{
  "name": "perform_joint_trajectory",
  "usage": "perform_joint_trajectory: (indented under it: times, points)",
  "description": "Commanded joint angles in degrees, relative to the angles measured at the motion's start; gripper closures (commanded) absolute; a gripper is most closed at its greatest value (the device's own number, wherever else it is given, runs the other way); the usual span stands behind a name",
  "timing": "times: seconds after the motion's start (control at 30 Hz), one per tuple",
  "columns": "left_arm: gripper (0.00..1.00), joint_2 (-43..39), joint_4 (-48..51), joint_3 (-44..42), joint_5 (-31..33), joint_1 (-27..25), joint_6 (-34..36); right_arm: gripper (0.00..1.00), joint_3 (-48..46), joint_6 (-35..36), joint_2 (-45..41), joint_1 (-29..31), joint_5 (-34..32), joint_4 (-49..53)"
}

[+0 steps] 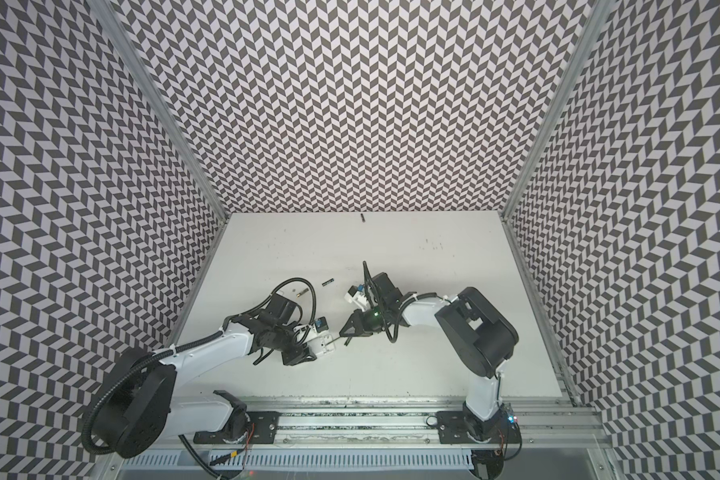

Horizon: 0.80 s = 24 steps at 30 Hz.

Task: Unload the batteries from the remote control

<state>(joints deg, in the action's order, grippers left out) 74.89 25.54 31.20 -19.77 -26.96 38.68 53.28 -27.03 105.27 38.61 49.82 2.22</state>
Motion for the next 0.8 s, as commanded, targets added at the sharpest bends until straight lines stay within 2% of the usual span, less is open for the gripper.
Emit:
perform_joint_trajectory:
  times: [0.0, 0.1, 0.17, 0.37, 0.4, 0.53, 0.6, 0.67, 0.7, 0.77]
  points:
    - [0.83, 0.34, -0.37, 0.95, 0.78, 0.4, 0.04, 1.0, 0.86, 2.1, -0.32, -0.7, -0.25, 0.94]
    - [0.82, -0.09, -1.05, 0.19, 0.7, 0.54, 0.16, 1.0, 0.86, 3.62, -3.16, -1.51, -0.82, 1.79]
    - [0.77, -0.26, -1.04, 0.21, 0.82, 0.68, 0.17, 1.0, 1.44, 5.33, -4.69, -2.61, -1.04, 3.42]
    - [0.27, -1.25, 0.99, 3.45, -1.11, 1.25, 0.4, 1.0, 1.68, 8.57, -12.89, -7.48, -2.43, 6.01]
    - [0.01, -1.31, 3.06, 6.15, -1.33, 1.24, 0.24, 1.0, 1.36, 9.53, -14.78, -8.65, -3.53, 6.49]
    - [0.01, 0.92, 13.95, 24.55, 0.99, 3.41, 1.23, 1.0, -1.86, 10.63, -22.3, -13.28, -8.35, 6.19]
    - [0.01, 3.5, 10.46, 32.55, 1.87, 9.78, 2.78, 1.0, -5.15, 10.19, -26.68, -14.65, -9.46, 3.27]
    - [0.01, 8.78, -0.4, 38.05, 4.61, 18.09, 0.33, 1.0, -7.77, 9.98, -29.66, -15.14, -10.73, 1.04]
    - [0.01, 14.04, -4.85, 42.2, 6.83, 23.33, -1.3, 1.0, -8.6, 10.1, -30.85, -15.32, -11.28, 0.94]
    - [0.04, 27.09, -4.68, 55.26, 12.09, 31.1, -4.5, 1.0, -9.05, 11.34, -32.4, -15.49, -11.68, 2.8]
